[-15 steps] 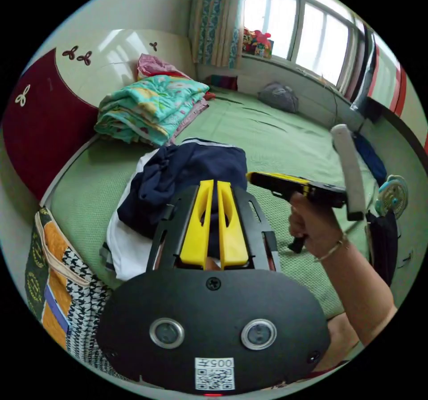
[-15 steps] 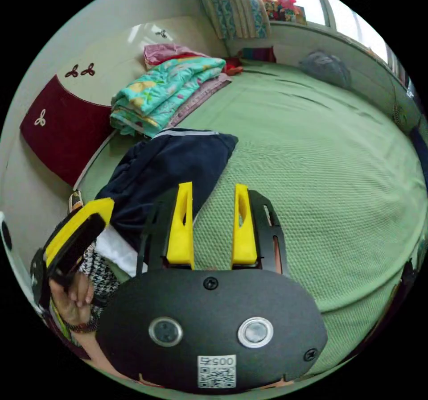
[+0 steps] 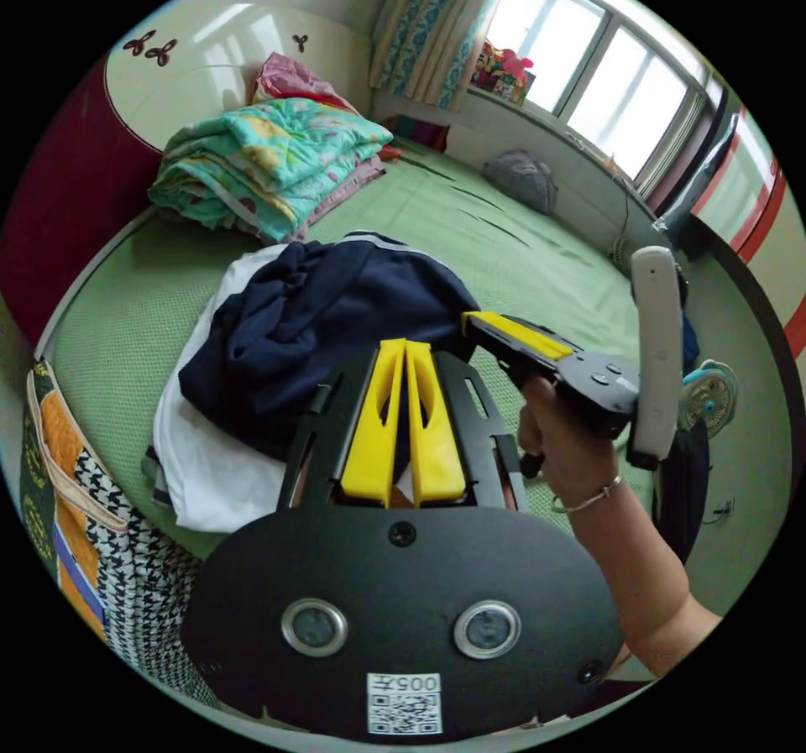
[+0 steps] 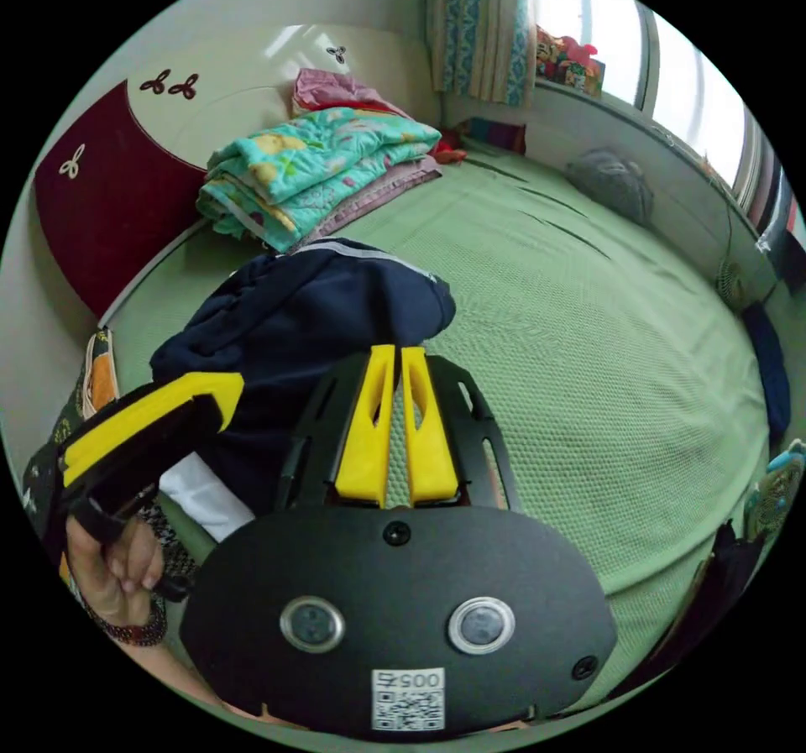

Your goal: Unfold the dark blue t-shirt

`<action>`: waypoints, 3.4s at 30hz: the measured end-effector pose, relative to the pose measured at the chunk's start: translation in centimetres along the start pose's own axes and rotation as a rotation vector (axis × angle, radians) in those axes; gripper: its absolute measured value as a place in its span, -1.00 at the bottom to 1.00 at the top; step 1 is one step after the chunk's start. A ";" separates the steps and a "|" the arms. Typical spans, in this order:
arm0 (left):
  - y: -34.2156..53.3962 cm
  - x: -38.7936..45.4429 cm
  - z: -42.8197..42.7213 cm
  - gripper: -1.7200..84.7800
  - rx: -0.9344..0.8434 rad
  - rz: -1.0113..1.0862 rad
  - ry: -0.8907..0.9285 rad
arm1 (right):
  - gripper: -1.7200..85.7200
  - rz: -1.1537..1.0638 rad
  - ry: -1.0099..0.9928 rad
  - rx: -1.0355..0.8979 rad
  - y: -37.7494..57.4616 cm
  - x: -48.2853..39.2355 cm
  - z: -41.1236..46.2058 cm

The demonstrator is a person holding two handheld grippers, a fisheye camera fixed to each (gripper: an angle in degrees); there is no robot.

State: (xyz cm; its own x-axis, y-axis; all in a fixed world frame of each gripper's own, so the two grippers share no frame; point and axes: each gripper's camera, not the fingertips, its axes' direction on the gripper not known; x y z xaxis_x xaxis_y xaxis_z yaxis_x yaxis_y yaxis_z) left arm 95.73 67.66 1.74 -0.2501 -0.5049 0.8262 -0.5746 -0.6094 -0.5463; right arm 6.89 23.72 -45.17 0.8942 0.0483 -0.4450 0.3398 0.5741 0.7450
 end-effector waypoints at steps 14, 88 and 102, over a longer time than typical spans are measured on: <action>-1.7 11.2 5.6 -0.96 -0.091 0.252 -0.016 | -0.83 0.260 0.232 -0.003 1.0 15.6 -3.5; 5.1 33.4 19.6 -0.96 -0.221 0.436 -0.187 | -0.98 0.247 0.225 -0.197 10.9 10.3 -4.4; 3.1 30.9 21.3 -0.97 -0.227 0.381 -0.156 | -0.98 0.292 0.026 -0.175 11.4 12.4 -4.4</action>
State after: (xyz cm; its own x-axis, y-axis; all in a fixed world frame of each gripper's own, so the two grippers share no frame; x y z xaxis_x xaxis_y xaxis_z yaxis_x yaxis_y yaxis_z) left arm 102.76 37.14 22.65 -0.3664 -0.7631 0.5324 -0.6246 -0.2224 -0.7486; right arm 20.55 34.41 -44.38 0.9379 0.2507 -0.2399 0.0136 0.6642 0.7475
